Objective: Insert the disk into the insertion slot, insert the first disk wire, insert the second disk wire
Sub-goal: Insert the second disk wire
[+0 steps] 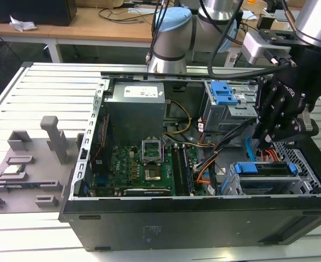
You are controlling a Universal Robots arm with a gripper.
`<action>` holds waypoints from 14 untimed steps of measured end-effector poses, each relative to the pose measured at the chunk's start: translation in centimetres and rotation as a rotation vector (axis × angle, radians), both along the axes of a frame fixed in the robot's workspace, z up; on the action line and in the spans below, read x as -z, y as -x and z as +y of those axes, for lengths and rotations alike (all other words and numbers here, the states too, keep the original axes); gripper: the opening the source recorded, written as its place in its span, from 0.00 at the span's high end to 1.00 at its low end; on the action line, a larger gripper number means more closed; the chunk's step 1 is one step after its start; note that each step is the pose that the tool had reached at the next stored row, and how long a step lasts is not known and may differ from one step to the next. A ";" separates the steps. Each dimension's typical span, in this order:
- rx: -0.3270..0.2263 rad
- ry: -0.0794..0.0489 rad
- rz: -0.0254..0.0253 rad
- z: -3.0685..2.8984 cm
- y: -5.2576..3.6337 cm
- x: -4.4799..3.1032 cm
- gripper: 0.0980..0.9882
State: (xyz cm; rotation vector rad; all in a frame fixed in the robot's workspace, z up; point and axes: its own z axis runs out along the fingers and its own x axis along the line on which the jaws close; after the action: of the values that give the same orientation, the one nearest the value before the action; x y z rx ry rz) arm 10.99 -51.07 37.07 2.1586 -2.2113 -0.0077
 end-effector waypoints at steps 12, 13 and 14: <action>0.000 0.003 0.0000 -0.31 0.01 0.01 0.93; 0.000 0.003 0.0000 -0.60 0.01 0.04 0.93; 0.000 0.003 0.0000 -0.84 0.00 0.09 0.93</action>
State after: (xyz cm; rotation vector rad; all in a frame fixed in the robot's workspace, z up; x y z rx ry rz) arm 10.99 -51.91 36.97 2.1570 -2.2098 -0.0041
